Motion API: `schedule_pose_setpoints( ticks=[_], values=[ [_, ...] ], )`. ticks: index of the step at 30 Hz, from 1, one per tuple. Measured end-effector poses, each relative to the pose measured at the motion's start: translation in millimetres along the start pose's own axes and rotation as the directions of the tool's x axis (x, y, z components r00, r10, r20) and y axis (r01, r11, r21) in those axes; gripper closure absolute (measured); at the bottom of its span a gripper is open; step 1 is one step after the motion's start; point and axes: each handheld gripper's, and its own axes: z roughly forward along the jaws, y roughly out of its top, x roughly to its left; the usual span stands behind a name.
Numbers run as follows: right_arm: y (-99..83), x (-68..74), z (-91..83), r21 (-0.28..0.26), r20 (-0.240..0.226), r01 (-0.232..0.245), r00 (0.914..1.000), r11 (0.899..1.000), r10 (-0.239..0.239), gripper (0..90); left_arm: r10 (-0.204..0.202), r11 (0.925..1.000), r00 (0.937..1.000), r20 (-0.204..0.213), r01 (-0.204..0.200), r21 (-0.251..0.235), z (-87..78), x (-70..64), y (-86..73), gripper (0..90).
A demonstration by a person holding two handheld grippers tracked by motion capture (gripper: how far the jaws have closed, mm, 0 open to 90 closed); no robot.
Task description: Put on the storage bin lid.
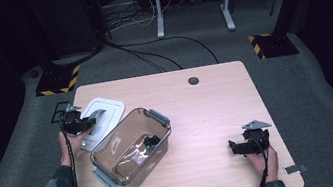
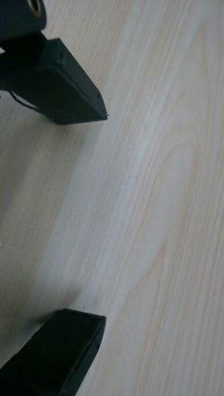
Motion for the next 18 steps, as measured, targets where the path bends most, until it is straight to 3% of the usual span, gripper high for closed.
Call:
schedule_pose_setpoints(
  ticks=[4, 7, 18],
  values=[
    [0.0, 0.0, 0.0, 0.0, 0.0, 0.0, 1.0, 1.0, 0.0, 2.8, 0.001, 1.0, 1.0, 0.0, -0.001, 0.002, -2.7, 0.1, 0.9, 66.8],
    [0.0, 0.0, 0.0, 0.0, 0.0, 0.0, 1.0, 1.0, 0.0, 2.8, -0.004, 0.9998, 0.9999, 0.01, 0.004, -0.019, -12.0, 1.4, 4.0, 66.8],
    [0.0, 0.0, 0.0, 0.0, 0.0, 0.0, 1.0, 1.0, 0.0, 2.8, 0.021, 0.9994, 0.9997, 0.011, -0.021, -0.027, -39.2, 3.2, 16.3, 66.8]
  ],
)
